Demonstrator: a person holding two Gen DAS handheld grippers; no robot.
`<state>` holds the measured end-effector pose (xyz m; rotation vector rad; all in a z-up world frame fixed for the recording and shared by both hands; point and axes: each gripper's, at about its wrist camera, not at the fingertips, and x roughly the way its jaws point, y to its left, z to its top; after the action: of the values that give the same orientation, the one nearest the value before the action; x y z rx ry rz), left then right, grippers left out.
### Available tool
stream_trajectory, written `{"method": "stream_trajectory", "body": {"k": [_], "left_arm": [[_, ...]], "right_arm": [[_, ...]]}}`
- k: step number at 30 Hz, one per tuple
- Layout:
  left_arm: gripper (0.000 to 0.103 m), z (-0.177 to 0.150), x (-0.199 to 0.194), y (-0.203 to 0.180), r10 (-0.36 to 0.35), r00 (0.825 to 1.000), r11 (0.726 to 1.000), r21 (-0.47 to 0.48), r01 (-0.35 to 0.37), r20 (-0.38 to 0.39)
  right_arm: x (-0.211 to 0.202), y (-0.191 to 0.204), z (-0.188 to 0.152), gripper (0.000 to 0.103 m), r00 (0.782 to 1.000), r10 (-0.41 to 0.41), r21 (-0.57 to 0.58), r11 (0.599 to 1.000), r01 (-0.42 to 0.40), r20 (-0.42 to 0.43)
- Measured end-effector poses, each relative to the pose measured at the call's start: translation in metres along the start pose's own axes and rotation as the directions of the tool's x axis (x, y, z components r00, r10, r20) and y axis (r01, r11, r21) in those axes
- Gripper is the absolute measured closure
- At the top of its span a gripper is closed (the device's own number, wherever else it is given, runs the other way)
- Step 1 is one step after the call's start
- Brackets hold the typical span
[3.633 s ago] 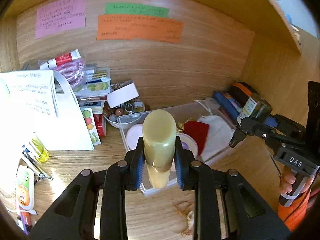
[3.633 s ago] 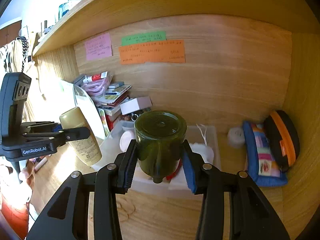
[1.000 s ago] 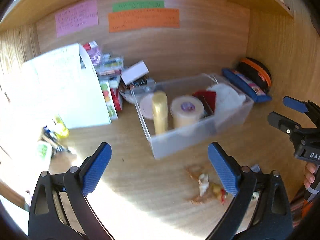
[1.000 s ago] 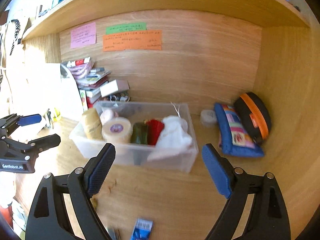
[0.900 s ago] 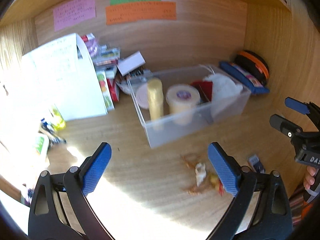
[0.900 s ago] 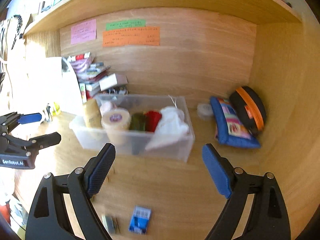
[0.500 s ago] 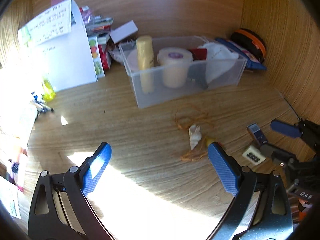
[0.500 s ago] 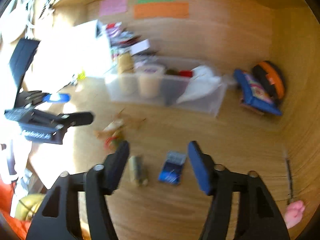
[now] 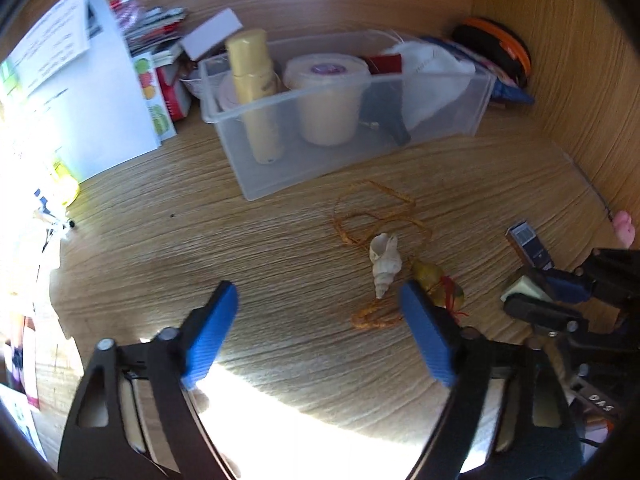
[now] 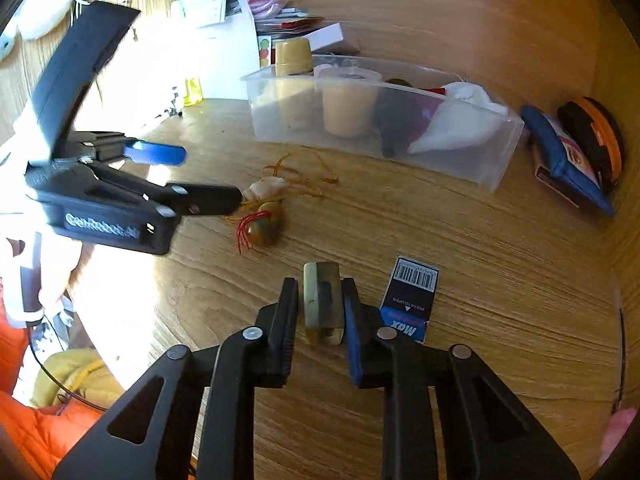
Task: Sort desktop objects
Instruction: 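Grasp the small khaki tube with the right tool while the left tool grasps the white seashell, then carry the seashell and khaki tube over the clear box with both tools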
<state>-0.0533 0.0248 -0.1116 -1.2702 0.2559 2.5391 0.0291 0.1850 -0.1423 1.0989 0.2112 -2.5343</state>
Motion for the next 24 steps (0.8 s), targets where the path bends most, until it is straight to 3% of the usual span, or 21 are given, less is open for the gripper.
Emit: {"method": "stream_trajectory", "body": {"k": [11,15,24], "left_arm": [[0.047,0.013,0.005,-0.001,-0.099,0.995,0.995,-0.01,0.099,-0.012],[0.063,0.015,0.01,0.0,-0.1,0.994,0.995,-0.007,0.1,-0.032],[0.084,0.018,0.012,-0.003,-0.076,0.997,0.997,-0.002,0.076,-0.012]], "right_arm": [[0.0,-0.005,0.003,0.088,0.999,0.037,0.016,0.999,-0.037,0.003],[0.001,-0.009,0.005,0.088,0.999,0.045,0.021,0.999,-0.045,0.006],[0.001,-0.012,0.01,0.088,0.998,0.058,0.03,0.998,-0.059,0.012]]}}
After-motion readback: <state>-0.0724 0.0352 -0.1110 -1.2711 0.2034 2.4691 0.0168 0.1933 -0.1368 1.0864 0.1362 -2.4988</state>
